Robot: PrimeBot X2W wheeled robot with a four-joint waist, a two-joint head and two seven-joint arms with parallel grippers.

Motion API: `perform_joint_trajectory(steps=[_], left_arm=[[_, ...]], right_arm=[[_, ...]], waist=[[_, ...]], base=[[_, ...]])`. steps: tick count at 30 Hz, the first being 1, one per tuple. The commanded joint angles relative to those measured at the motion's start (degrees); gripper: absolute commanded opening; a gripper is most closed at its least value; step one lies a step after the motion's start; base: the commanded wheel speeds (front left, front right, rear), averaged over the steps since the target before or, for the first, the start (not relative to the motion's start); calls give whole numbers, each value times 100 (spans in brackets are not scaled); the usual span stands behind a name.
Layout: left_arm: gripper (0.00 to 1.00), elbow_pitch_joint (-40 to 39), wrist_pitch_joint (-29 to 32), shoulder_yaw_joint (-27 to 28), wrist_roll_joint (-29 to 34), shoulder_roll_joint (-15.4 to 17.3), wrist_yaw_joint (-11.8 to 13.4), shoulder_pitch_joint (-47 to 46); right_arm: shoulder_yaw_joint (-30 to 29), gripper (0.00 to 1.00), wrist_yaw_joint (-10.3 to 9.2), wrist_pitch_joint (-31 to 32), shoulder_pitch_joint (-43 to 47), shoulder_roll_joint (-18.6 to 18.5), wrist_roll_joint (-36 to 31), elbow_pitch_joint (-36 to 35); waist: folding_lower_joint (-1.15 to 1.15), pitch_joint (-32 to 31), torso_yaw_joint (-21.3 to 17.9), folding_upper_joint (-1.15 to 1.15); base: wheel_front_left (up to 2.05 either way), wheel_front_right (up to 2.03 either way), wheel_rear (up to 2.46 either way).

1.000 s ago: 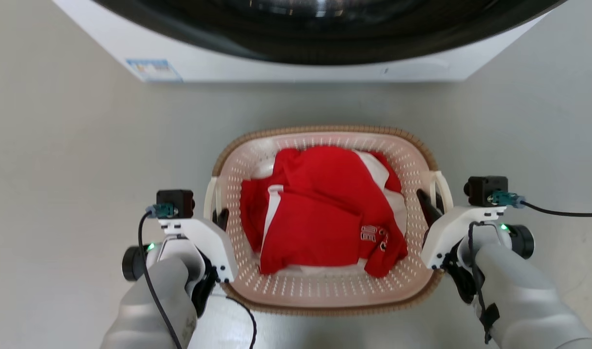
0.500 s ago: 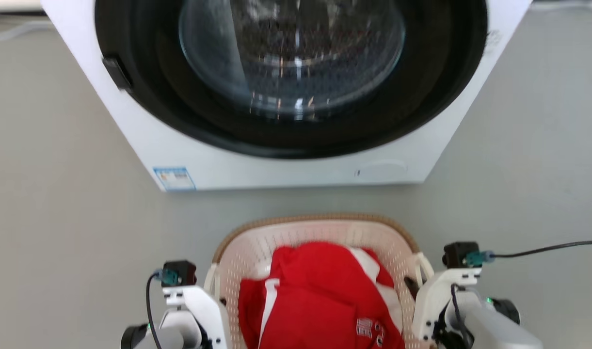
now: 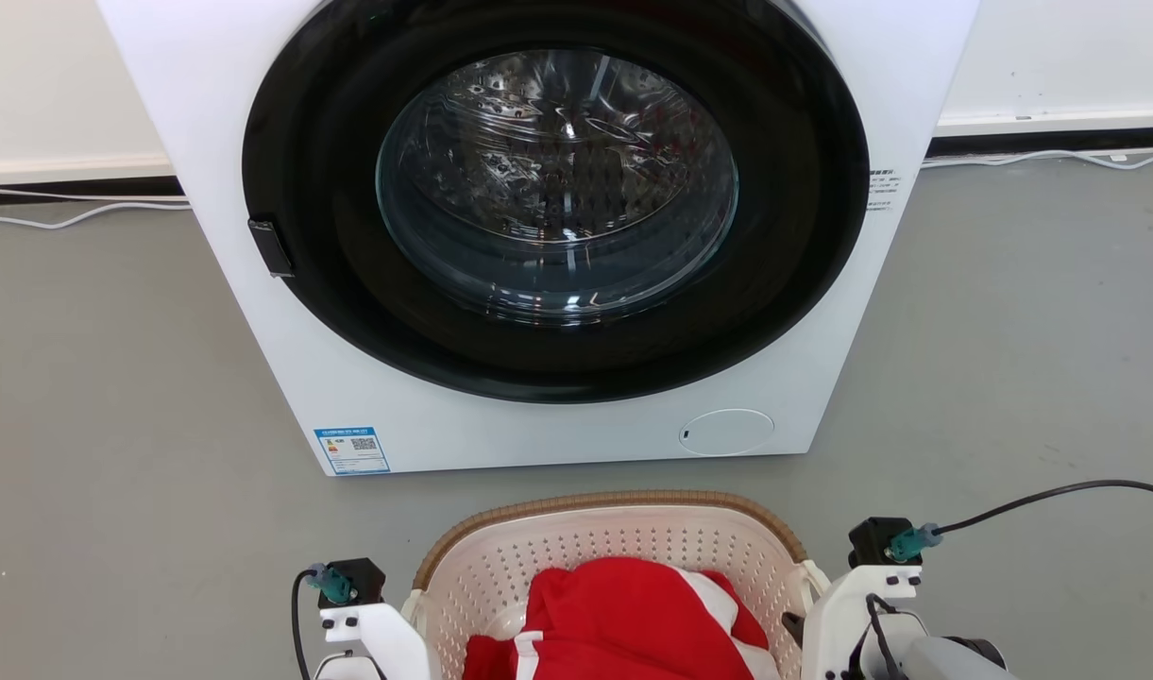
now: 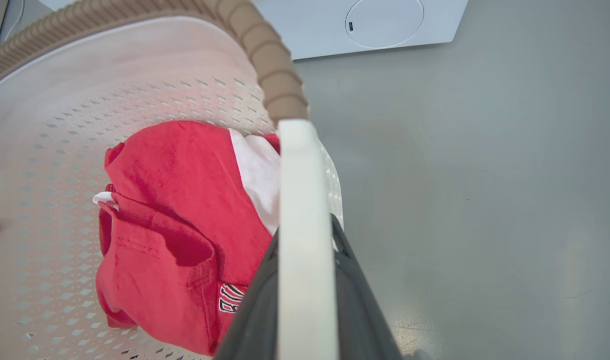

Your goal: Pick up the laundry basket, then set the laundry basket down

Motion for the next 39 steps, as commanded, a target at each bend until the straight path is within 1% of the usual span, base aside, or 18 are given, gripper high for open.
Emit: perform_joint_trajectory(steps=[1,4,10,39], left_arm=[[0,-50,31,111,-40,225,-32,-159],[0,-49,199,80,-104,215,-33,-141],[0,-49,334,38,-189,217,-33,-107],[0,-49,413,-168,-453,265,-34,-123]], right_arm=[[135,0,44,56,-75,4,32,-44],[238,0,44,210,-94,-3,141,-57],[384,0,44,291,-118,-20,266,-70],[937,0,44,272,-214,-46,713,-69]], waist=[[0,-15,-4,0],[0,-50,-11,0],[0,-72,-26,0],[0,-44,-40,0]], base=[[0,0,0],[0,0,0],[0,0,0],[0,0,0]])
